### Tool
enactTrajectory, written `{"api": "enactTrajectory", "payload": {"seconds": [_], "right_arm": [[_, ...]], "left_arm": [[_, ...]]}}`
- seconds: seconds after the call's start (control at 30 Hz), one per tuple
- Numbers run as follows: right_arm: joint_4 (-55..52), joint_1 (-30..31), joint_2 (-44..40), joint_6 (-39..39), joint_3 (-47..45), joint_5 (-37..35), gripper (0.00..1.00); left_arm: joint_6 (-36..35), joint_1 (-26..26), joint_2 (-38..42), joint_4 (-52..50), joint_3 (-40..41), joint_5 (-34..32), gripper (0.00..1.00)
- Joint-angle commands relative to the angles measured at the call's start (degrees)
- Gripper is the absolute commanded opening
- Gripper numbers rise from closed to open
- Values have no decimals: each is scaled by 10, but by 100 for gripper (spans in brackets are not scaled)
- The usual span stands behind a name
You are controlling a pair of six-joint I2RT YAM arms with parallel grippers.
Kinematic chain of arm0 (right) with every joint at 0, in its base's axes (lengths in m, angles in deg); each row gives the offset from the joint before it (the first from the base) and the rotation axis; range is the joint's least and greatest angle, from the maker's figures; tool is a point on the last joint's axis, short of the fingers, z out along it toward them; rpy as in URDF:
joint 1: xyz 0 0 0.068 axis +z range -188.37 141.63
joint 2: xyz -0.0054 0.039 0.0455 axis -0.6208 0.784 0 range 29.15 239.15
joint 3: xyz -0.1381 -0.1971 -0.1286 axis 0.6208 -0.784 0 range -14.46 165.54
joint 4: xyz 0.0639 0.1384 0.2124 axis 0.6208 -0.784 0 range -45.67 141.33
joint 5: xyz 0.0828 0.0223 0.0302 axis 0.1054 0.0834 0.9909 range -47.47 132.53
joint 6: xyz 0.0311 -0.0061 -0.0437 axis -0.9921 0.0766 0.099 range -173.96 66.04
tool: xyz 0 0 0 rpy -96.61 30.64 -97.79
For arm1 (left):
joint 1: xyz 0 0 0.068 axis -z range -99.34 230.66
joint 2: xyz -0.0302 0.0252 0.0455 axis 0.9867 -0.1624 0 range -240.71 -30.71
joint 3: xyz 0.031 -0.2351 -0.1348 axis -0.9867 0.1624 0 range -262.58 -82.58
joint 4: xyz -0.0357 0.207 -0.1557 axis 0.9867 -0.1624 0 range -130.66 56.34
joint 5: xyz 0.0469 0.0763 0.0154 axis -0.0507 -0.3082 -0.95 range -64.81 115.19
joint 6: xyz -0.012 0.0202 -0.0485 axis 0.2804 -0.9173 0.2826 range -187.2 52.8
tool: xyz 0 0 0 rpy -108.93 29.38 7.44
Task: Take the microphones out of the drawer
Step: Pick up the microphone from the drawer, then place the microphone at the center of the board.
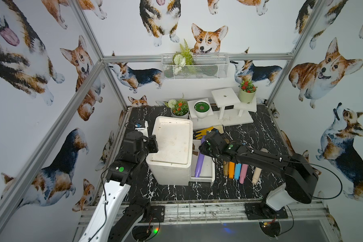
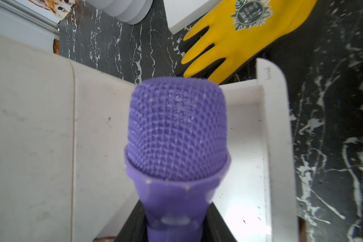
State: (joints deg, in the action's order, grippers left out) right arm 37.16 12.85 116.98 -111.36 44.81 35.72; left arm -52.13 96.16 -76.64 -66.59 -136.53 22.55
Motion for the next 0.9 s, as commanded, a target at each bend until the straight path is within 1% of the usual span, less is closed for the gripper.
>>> {"api": "enactTrajectory", "payload": {"seconds": [0.0, 0.27, 0.47, 0.67, 0.73, 0.87], "right_arm": [[-35, -9, -30, 18, -17, -8, 19], [-84, -52, -126, 40, -53, -20, 19], [-150, -105, -219, 72, -84, -29, 20], [-238, -178, -308, 120, -100, -44, 20], [-266, -214, -335, 135, -106, -44, 20], [-303, -296, -376, 166, -120, -22, 21]], "left_arm": [[18, 0, -2, -107, 11, 29, 1], [15, 0, -5, -108, 5, 28, 1], [15, 0, -9, -106, 2, 28, 1], [15, 0, -15, -104, -1, 31, 1], [15, 0, -17, -102, -2, 32, 1], [15, 0, -19, -101, -4, 35, 2]]}}
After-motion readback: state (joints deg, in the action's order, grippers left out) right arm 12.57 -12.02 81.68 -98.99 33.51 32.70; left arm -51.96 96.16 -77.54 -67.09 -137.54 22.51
